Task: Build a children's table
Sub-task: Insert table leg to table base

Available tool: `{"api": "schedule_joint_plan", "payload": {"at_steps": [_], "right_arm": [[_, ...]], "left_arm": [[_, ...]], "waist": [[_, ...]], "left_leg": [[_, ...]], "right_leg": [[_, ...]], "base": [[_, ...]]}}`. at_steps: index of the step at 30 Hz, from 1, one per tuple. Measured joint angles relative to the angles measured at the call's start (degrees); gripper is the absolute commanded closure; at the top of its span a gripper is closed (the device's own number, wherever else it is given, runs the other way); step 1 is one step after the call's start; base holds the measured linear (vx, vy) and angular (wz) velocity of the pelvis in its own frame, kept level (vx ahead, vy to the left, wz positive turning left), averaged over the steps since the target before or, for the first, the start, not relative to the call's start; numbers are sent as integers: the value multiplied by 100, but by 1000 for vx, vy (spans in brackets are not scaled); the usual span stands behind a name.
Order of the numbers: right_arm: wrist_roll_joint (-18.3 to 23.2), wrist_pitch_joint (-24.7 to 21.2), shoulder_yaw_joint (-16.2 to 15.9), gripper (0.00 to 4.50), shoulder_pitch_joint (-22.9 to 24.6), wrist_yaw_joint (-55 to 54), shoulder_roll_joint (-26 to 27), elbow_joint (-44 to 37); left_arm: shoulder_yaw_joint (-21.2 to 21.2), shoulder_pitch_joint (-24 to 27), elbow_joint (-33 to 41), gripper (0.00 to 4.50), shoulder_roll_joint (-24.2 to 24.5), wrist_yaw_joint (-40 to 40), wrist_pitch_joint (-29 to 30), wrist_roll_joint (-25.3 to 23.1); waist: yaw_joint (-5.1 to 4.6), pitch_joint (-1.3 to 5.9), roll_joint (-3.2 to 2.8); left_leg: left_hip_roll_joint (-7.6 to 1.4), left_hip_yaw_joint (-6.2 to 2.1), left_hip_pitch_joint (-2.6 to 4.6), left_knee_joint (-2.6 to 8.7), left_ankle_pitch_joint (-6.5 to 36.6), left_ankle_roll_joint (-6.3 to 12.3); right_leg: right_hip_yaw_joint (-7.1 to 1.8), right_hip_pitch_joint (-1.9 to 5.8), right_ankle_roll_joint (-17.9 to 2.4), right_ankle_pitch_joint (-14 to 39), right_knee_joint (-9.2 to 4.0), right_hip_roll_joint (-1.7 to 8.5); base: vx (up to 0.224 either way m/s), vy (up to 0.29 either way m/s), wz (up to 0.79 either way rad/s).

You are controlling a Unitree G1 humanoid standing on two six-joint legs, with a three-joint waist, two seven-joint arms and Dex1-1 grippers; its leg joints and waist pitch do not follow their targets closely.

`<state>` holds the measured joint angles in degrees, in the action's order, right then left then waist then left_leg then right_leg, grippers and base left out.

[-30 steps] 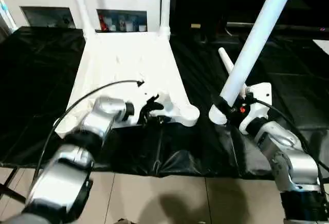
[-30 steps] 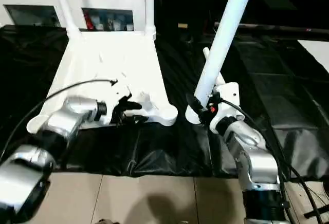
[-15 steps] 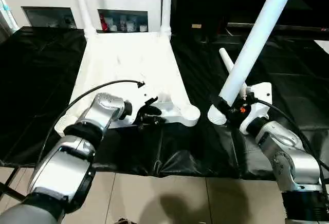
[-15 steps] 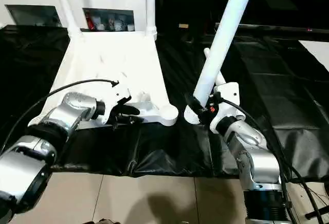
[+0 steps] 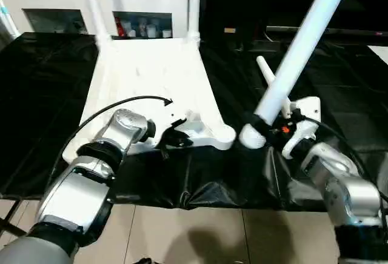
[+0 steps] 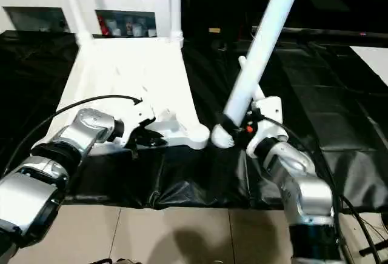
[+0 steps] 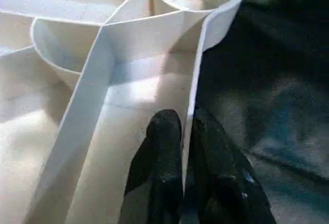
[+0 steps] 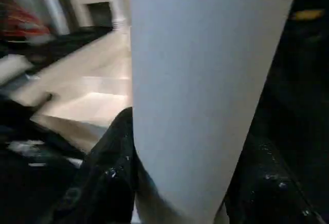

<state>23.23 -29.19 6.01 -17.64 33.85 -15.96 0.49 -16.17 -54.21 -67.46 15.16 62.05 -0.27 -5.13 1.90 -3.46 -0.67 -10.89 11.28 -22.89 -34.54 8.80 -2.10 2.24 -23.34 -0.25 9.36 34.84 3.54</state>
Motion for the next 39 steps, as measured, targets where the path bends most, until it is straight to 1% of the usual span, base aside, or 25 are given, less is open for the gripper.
{"api": "schedule_joint_plan", "payload": {"at_steps": [2, 3, 5, 6, 8, 11, 16, 23, 28, 31, 35, 39], "right_arm": [[119, -180, -102, 262, -115, 234, -108, -21], [132, -227, -168, 262, -183, 329, -133, -19], [135, -273, -226, 262, -271, 399, -131, 3], [111, -275, -291, 262, -390, 440, -134, 138], [67, -275, -363, 262, -522, 513, -176, 338], [-114, -140, -527, 262, -808, 630, -176, 798], [-218, 71, -589, 262, -1156, 763, -190, 1555], [-329, 227, -649, 262, -1420, 1029, -224, 2253], [-364, 403, -657, 262, -1549, 1210, -232, 2548], [-379, 589, -655, 262, -1660, 1259, -175, 2844], [-386, 637, -655, 262, -1758, 1286, -73, 3223], [-406, 752, -650, 262, -1852, 1391, -61, 3450]], "left_arm": [[22, 64, 174, 434, -36, 38, 237, 57], [29, 150, 362, 444, -67, 46, 401, 100], [61, 255, 568, 448, -146, 33, 558, 133], [63, 458, 922, 448, -151, -23, 710, 152], [73, 666, 1275, 450, -201, -124, 858, 206], [70, 1077, 1946, 450, -150, -295, 919, 188], [56, 1549, 2812, 450, 14, -376, 1090, 109], [54, 1996, 3659, 450, 170, -431, 1347, 97], [51, 2094, 3896, 450, 180, -407, 1510, 102], [51, 2126, 3970, 450, 179, -351, 1580, 112], [41, 2208, 4137, 450, 175, -346, 1706, 123], [42, 2208, 4142, 450, 174, -357, 1743, 126]], "waist": [[0, 0, -2], [-3, 0, -2], [1, 0, -2], [-12, 3, -3], [2, 5, 1], [-3, 7, 10], [-36, 4, 19], [-60, 5, 23], [-57, 5, 23], [-61, 5, 23], [-40, 5, 22], [-56, 5, 23]], "left_leg": [[-3, 0, 2, 0, 0, 0], [-5, 0, 2, 2, 0, 0], [-7, 0, 3, 2, 0, 0], [-6, 5, 10, 2, 0, 0], [-7, 6, 15, 1, 0, 0], [-7, 9, 44, 2, 0, 0], [-6, 10, 49, 3, 0, -1], [-8, 14, 47, 27, 5, -7], [-8, 16, 46, 30, 12, -10], [-8, 16, 45, 29, 12, -10], [-7, 16, 46, 28, 11, -10], [-7, 16, 47, 24, 11, -10]], "right_leg": [[2, 0, 0, 0, 1, -1], [3, 0, 0, 0, 1, -2], [4, 0, -1, 0, 2, -3], [0, 0, -1, 0, 3, -2], [3, 5, -1, 0, 4, -1], [2, 24, 4, 3, 6, 0], [0, 20, 33, 21, 7, 2], [3, 6, 10, 17, 6, 0], [2, 6, 7, 24, 3, 0], [2, 6, 7, 24, 2, 0], [2, 6, 5, 22, 3, 0], [2, 7, 2, 21, 4, 0]], "base": [[0, 0, 0], [0, 0, 0], [0, 0, 0], [0, 0, 0], [0, 0, 0], [0, 0, 0], [0, 0, 0], [0, 0, 0], [0, 0, 0], [0, 0, 0], [0, 0, 0], [0, 0, 0]]}}
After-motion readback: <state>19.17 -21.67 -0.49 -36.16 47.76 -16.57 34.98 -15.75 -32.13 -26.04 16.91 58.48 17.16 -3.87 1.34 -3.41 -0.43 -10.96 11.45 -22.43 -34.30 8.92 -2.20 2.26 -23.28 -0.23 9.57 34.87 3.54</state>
